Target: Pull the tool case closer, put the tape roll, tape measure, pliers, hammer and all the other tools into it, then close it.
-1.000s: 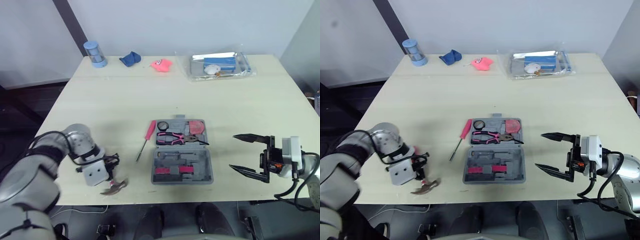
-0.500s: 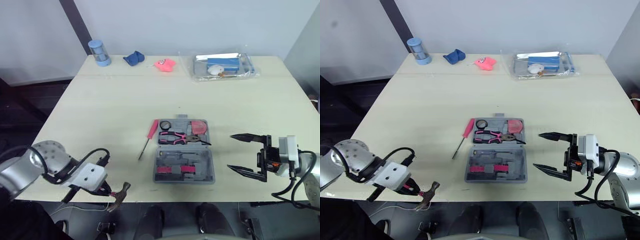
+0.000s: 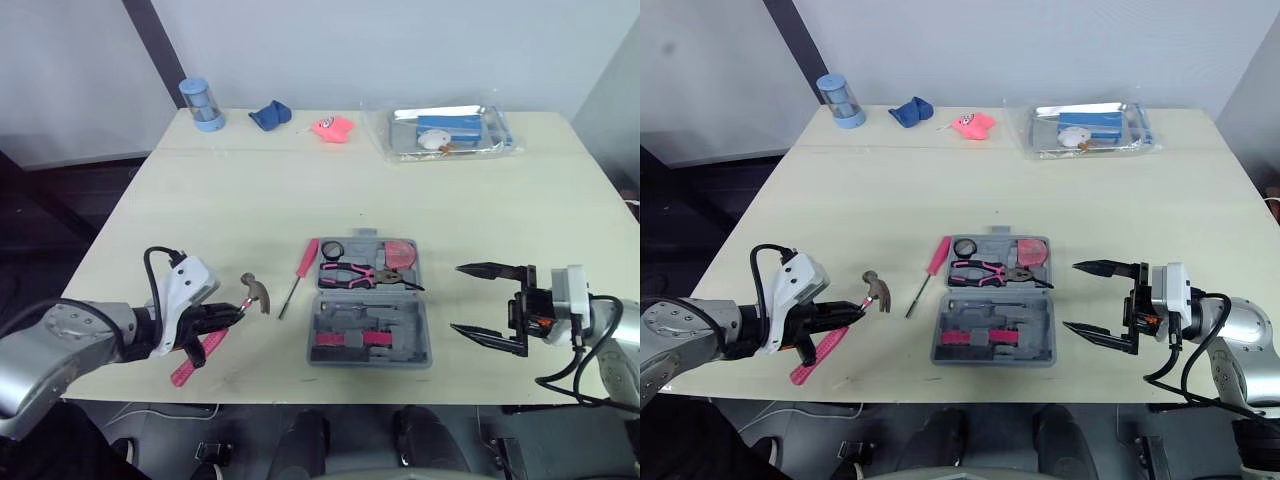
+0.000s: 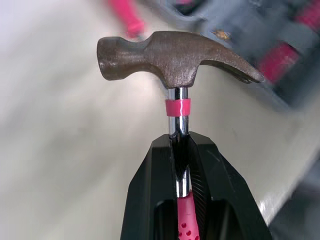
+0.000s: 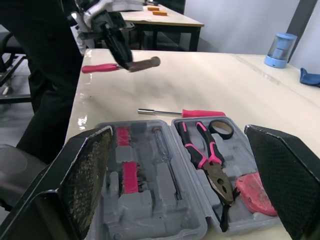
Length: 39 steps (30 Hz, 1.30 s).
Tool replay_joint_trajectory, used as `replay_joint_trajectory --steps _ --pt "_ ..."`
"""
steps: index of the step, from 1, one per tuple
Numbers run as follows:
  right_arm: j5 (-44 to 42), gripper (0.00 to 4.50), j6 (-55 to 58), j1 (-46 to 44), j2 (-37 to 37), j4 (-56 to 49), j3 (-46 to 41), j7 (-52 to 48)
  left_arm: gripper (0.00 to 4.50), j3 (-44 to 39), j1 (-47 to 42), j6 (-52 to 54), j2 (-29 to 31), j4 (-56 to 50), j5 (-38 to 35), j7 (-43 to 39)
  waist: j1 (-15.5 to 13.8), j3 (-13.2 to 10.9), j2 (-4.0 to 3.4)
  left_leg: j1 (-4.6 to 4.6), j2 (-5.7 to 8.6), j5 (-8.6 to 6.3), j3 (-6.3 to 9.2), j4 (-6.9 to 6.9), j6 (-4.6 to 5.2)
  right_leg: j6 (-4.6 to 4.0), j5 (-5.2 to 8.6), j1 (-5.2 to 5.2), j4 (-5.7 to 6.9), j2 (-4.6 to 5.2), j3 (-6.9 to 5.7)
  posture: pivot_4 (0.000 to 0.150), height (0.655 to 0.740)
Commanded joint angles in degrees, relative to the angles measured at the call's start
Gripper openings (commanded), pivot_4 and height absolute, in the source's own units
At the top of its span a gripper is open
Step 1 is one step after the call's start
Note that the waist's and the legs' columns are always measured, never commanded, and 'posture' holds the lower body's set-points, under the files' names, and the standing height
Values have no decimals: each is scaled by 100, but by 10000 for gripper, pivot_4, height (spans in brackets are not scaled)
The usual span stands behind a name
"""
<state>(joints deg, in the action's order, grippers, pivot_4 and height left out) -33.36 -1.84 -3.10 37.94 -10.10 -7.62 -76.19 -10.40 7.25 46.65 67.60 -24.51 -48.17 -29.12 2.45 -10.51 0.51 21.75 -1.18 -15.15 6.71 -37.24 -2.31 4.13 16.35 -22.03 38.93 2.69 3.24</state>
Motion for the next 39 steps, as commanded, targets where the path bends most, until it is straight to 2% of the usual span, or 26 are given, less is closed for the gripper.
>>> replay_joint_trajectory --steps 1,7,10,19,24,26,27,29,30,34,39 --pt "-170 45000 5 -39 95 -155 -28 -187 538 -318 -360 692 -396 -197 -200 670 -7 0 1 1 0 0 0 0 0 0 0 0 0 0 0 1500 7400" --pt "-216 45000 174 -273 227 -154 6 -352 538 -348 -1201 1524 -1374 37 -175 1555 -13 2 1 0 2 1 1 -2 -2 -1 -1 0 -2 2 1 1500 7400" --pt "-202 45000 209 -369 238 -122 16 -377 538 -165 -1493 2256 -1577 219 99 2034 4 3 3 1 4 1 2 -3 -2 -1 -1 0 0 4 0 1500 7400" --pt "-176 45000 291 -377 238 -227 18 -285 538 -332 -1927 2848 -2709 616 629 2721 -31 6 9 6 11 4 4 -7 -8 0 -2 -2 -2 11 -1 1500 7400" --pt "-158 45000 311 -357 238 -281 22 -231 538 -366 -2124 2967 -3195 870 868 2777 -27 7 9 6 12 6 3 -7 -12 0 -2 -1 -2 12 0 1500 7400" --pt "-152 45000 323 -359 239 -306 31 -196 9212 -381 -2138 2992 -3274 897 941 2719 -18 7 9 5 12 6 3 -7 -12 0 -2 -1 -1 12 0 1500 7400" --pt "-151 45000 328 -358 241 -318 32 -178 11666 -385 -2127 3009 -3308 880 951 2671 -17 7 9 5 12 7 3 -7 -13 0 -2 -2 -1 12 0 1500 7400" --pt "-150 45000 336 -345 246 -341 29 -150 21915 -431 -2072 2997 -3384 799 1015 2670 -17 7 9 5 12 7 4 -7 -14 0 -2 -2 -1 12 0 1500 7400" --pt "-149 45000 340 -336 248 -352 24 -141 25335 -472 -2046 2979 -3427 760 1054 2694 -17 7 9 5 12 7 4 -7 -14 0 -2 -2 -1 12 0 1500 7400" --pt "-142 45000 366 -297 244 -396 17 -96 44032 -581 -1799 2436 -3556 520 1414 2748 -20 7 9 5 12 7 3 -6 -14 0 -2 -1 -2 13 1 1500 7400" --pt "-138 45000 394 -279 250 -432 7 -44 44618 -408 -1281 1328 -3890 288 1825 2606 -25 9 9 5 12 7 3 -6 -14 1 -2 -1 -2 13 0 1500 7400"
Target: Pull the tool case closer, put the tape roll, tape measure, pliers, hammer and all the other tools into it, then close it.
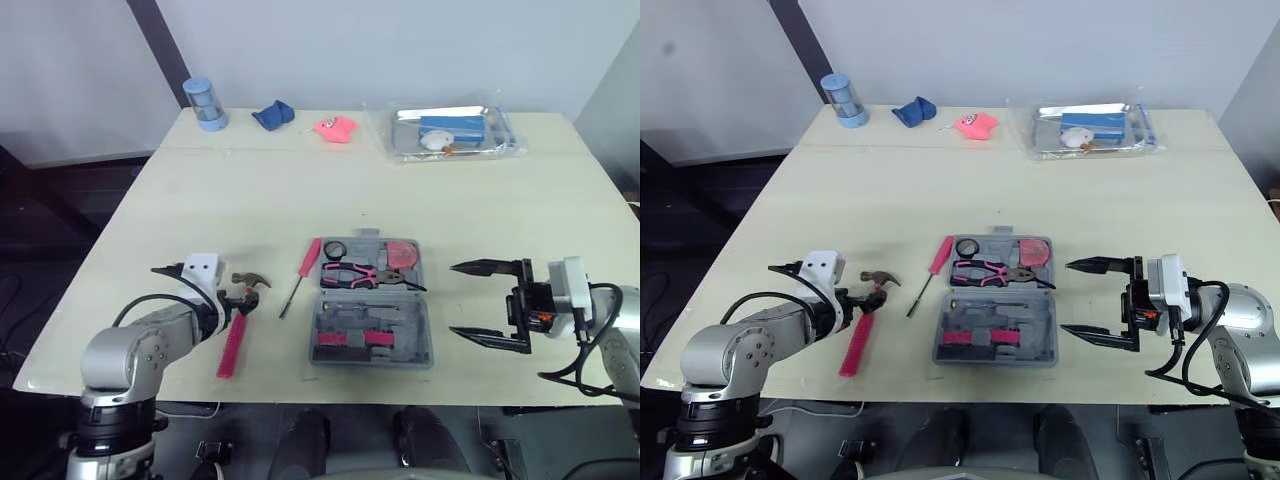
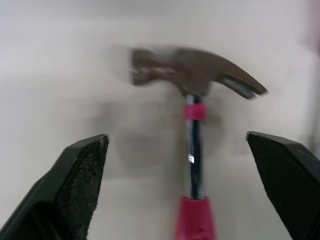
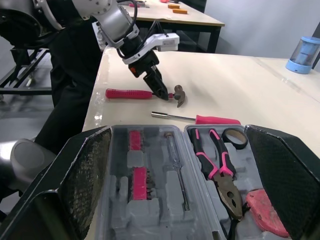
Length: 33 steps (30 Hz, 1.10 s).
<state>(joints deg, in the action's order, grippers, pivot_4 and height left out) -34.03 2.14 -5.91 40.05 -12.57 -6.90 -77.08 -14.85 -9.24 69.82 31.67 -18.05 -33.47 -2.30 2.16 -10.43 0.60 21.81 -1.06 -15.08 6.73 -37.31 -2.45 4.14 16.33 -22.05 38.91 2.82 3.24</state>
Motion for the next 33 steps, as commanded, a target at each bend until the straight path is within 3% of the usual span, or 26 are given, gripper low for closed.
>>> replay_joint_trajectory --steps 1,9,12,27,28,30,31,33 --pt "-71 45000 5 -3 37 -191 -63 56 44618 96 397 -1187 -398 -299 456 -63 -6 1 -1 -1 1 0 -5 0 -1 0 0 0 -2 3 3 1500 7400" --pt "-45 45000 -7 -66 27 -152 -39 100 44618 426 519 -2446 -950 283 1053 -314 -25 3 1 1 6 -1 -4 0 1 1 0 1 -5 7 2 1500 7400" --pt "-31 45000 -27 -68 26 -143 -44 118 36704 328 552 -2497 -1076 465 1133 -274 -26 4 1 0 6 -4 -4 0 5 1 -1 1 -2 7 2 1500 7400" --pt "22 45000 -100 -35 32 -108 -102 134 36704 315 473 -2576 -1173 773 1433 -470 -7 8 -4 -4 6 -4 -3 0 6 2 -1 3 -1 6 1 1500 7400" --pt "22 45000 -105 -35 33 -107 -106 137 31365 303 473 -2587 -1173 804 1450 -473 -8 8 -5 -4 6 -4 -3 0 6 2 -1 3 -1 6 1 1500 7400" --pt "24 45000 -122 -29 32 -95 -111 132 24857 311 473 -2601 -1173 855 1496 -491 -9 10 -7 -5 6 -4 -3 0 6 2 -1 4 -1 6 1 1500 7400" --pt "25 45000 -130 -24 33 -92 -114 129 18771 300 467 -2612 -1189 877 1506 -492 -10 10 -7 -5 6 -4 -3 0 6 2 -1 4 -1 6 1 1500 7400" --pt "25 45000 -134 -19 34 -93 -120 131 12341 289 453 -2630 -1208 909 1527 -506 -13 10 -7 -4 7 -4 -3 0 6 2 -1 5 -2 6 1 1500 7400"
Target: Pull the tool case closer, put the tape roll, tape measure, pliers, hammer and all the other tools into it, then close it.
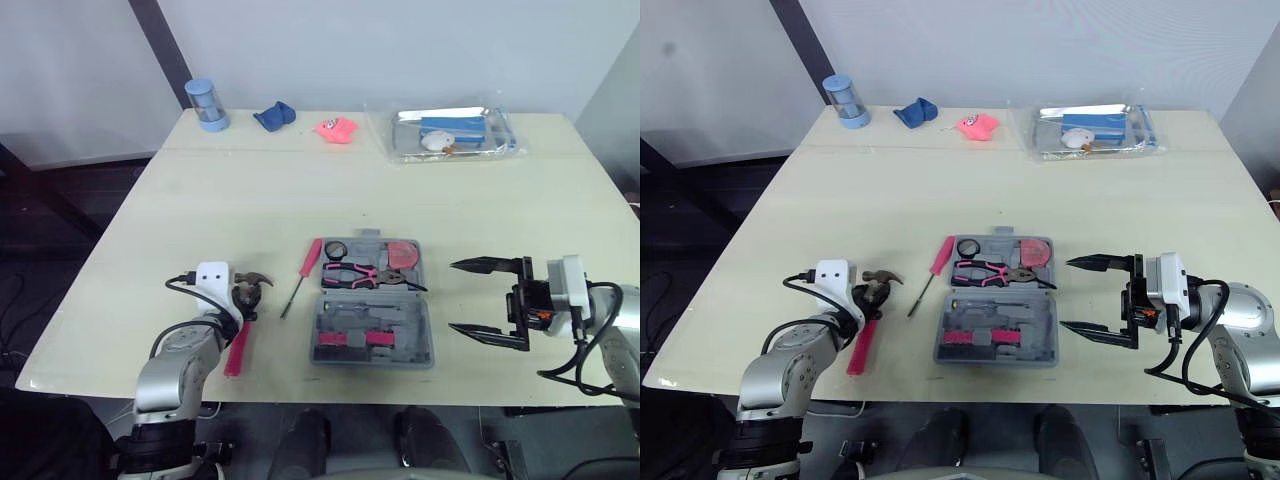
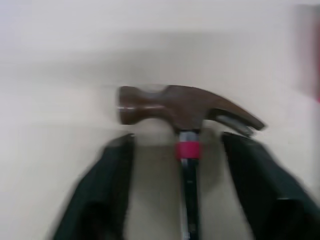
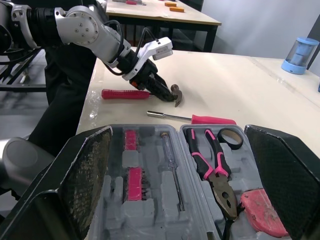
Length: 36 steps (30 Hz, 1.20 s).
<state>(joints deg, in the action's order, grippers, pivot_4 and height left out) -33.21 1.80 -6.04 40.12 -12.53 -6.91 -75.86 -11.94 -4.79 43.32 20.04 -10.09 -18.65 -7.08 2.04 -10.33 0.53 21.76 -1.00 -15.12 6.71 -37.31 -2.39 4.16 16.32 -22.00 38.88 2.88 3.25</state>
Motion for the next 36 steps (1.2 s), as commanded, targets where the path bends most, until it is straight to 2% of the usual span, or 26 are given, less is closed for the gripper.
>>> replay_joint_trajectory --steps 1,2,3,4,12,15,20,26,29,31,36 --pt "-57 45000 -102 -3 28 -97 -122 10 9032 -8 0 13 -52 125 54 -34 -2 0 0 0 0 0 0 0 0 0 0 1 0 0 0 1500 7400" --pt "-56 45000 -104 -1 28 -97 -124 10 2888 -12 -5 8 -57 132 65 -41 -8 0 0 0 1 0 0 0 0 0 0 1 -1 0 0 1500 7400" --pt "-58 45000 -106 8 27 -101 -128 12 431 -19 -13 -4 -63 150 79 -48 -10 0 0 0 1 0 0 0 0 0 0 1 -1 0 0 1500 7400" --pt "-59 45000 -110 17 24 -102 -130 12 93 -26 -21 -25 -67 172 91 -56 -10 1 -1 0 1 0 0 0 0 0 0 1 -1 1 0 1500 7400" --pt "-157 45000 -54 66 20 -137 -142 -13 61 -31 10 -132 27 203 148 -215 -10 2 -2 -2 1 0 1 0 0 0 0 4 -1 0 -1 1500 7400" --pt "-216 45000 -7 78 41 -166 -151 -41 61 -10 45 -289 281 123 170 -548 -4 1 -2 -2 1 0 2 0 0 0 0 4 -1 0 -2 1500 7400" --pt "-248 45000 8 94 64 -163 -172 -53 61 68 96 -506 923 -209 26 -1448 13 -2 3 1 1 0 5 2 0 0 0 3 -3 -1 -5 1500 7400" --pt "-245 45000 -11 157 73 -147 -192 -67 61 327 -79 -581 2095 -587 -301 -3113 7 -5 6 3 0 0 5 4 0 0 1 2 -6 0 -7 1500 7400" --pt "-229 45000 -36 175 72 -122 -215 -57 61 602 -432 -543 2618 -677 -399 -3841 3 -5 6 3 0 -1 4 5 2 1 1 2 -8 0 -7 1500 7400" --pt "-219 45000 -98 290 64 -124 -283 -46 61 1059 -1017 -491 2863 -670 -393 -4372 -9 -6 7 5 0 -1 7 5 3 1 1 2 -8 -1 -10 1500 7400" --pt "-208 45000 -188 504 56 -125 -428 27 61 1980 -2095 -457 2740 -532 -262 -4979 -6 -7 9 10 2 -1 9 4 2 2 1 2 -13 0 -13 1500 7400"
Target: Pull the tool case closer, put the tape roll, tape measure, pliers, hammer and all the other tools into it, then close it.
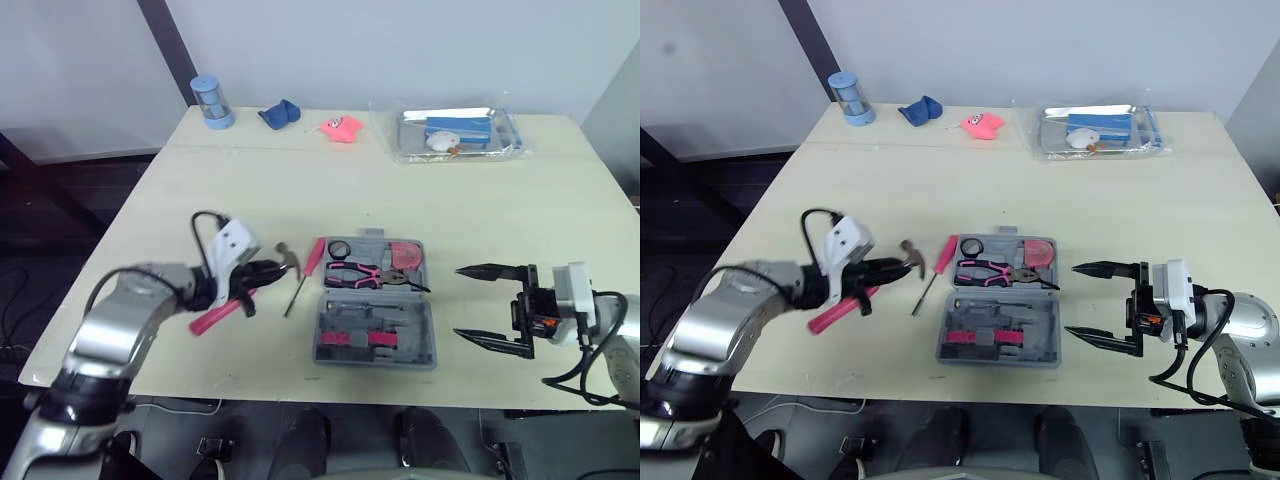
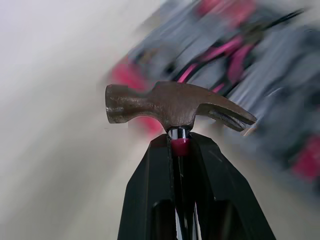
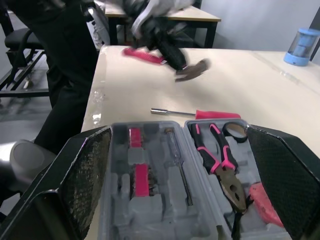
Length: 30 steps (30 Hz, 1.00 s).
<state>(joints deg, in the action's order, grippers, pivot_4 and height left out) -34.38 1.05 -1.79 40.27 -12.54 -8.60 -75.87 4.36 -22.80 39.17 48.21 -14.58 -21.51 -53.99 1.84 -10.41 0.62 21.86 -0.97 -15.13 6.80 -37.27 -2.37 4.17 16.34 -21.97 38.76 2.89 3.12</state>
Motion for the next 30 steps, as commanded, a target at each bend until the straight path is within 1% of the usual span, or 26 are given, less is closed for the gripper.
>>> replay_joint_trajectory --steps 1,3,6,10,14,18,23,26,30 --pt "-91 45000 -125 124 44 -126 -296 43 61 517 -452 -35 -133 -63 45 -392 40 0 0 1 0 0 0 2 0 1 1 0 -1 0 0 1500 7400" --pt "-86 45000 -132 194 47 -122 -364 63 61 791 -712 -36 -253 -4 77 -555 78 -1 0 -1 0 0 -1 5 0 1 1 -1 -1 -1 2 1500 7400" --pt "-85 45000 -158 415 88 -174 -528 77 61 1429 -1156 -3 -598 109 261 -772 47 -2 0 -1 -1 0 1 2 1 1 1 -1 5 -3 0 1500 7400" --pt "-74 45000 -180 540 107 -242 -634 131 61 1997 -1455 -225 -822 430 681 -959 65 -2 0 -1 0 0 -1 -3 1 2 1 0 5 -3 4 1500 7400" --pt "-58 45000 -224 626 91 -280 -680 209 61 2334 -1759 -278 -1217 772 836 -1136 43 -2 -1 -3 0 0 0 -2 2 2 2 0 8 -5 4 1500 7400" --pt "2 45000 -329 776 51 -326 -708 250 61 2757 -2107 -323 -1740 1140 1203 -1117 10 -3 1 3 4 1 1 -8 1 5 3 2 3 -3 2 1500 7400" --pt "18 45000 -401 1046 13 -447 -790 365 61 3055 -2243 -357 -1990 1394 1499 -1251 60 -3 0 1 5 4 2 -5 -5 8 6 1 5 -2 4 1500 7400" --pt "31 45000 -481 1274 11 -460 -875 383 61 3329 -2428 -404 -2175 1656 1773 -1296 46 -3 0 -1 6 1 3 -7 1 8 6 2 10 -2 5 1500 7400" --pt "46 45000 -543 1354 54 -430 -896 408 61 3460 -2605 -523 -2455 2060 1958 -1370 38 -3 0 0 9 1 2 -11 1 9 6 7 7 0 5 1500 7400"
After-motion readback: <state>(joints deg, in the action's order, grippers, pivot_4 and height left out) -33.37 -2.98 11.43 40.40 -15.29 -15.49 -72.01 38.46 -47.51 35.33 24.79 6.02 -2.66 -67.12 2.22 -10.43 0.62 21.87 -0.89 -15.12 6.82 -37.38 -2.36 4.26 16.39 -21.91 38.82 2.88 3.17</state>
